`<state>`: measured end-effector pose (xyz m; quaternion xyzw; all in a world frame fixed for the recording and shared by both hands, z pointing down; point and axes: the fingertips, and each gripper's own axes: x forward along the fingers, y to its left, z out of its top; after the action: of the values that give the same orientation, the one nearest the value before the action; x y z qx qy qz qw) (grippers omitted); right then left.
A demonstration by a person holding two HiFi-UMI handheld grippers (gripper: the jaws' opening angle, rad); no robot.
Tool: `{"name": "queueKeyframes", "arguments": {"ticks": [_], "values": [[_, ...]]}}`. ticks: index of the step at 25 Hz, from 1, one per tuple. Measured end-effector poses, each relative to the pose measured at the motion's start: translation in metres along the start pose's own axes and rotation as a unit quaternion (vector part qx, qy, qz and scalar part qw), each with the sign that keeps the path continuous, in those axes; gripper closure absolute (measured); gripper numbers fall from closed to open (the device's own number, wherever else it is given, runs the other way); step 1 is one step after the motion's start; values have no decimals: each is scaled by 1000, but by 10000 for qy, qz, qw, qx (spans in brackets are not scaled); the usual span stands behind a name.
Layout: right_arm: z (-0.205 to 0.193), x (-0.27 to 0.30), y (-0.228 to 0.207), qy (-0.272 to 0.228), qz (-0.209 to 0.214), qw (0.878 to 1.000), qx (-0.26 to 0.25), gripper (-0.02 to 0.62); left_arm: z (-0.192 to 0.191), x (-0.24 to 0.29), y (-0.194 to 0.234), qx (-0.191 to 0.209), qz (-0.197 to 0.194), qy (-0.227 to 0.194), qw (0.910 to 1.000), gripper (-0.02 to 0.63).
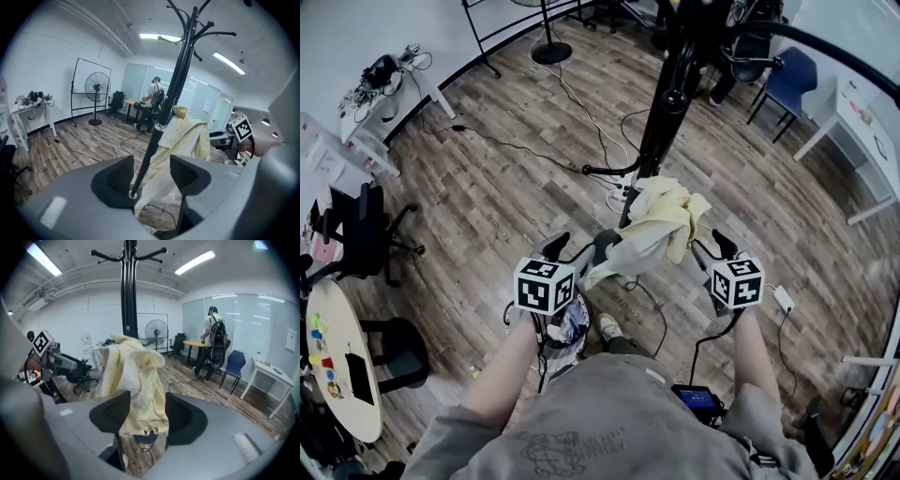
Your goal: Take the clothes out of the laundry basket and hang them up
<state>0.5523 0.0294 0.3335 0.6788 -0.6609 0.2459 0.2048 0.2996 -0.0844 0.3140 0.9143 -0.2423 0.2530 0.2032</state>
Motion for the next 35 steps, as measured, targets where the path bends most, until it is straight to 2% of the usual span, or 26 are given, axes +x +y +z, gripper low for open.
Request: {"name": "queueKeyframes", "arguments": {"ticks": [5, 10, 14, 19, 24, 29, 35], "values": [[76, -51, 34, -967, -41, 9938, -545, 351, 23, -37, 9, 289, 135, -363, 9988, 364], [143, -84, 94, -1759, 447, 9792, -912, 359, 43, -83, 21, 500, 420, -773, 9949, 364], [176, -98, 144, -2150, 1000, 9648, -1138, 360, 53, -127, 35, 440, 780, -1143, 9894, 364], [203, -91, 207, -2282, 1748, 9485, -1333, 359, 54, -188, 69, 272, 1413, -1483, 9784, 364], [208, -79, 269, -2312, 2234, 9356, -1460, 366, 25, -241, 103, 35, 1959, -1498, 9691, 365], [200, -59, 329, -2169, 2990, 9139, -1683, 365, -9, -292, 124, -313, 2616, -1564, 9519, 365], [188, -45, 394, -1933, 3651, 8875, -2041, 365, -46, -344, 139, -599, 3210, -1567, 9321, 365]]}}
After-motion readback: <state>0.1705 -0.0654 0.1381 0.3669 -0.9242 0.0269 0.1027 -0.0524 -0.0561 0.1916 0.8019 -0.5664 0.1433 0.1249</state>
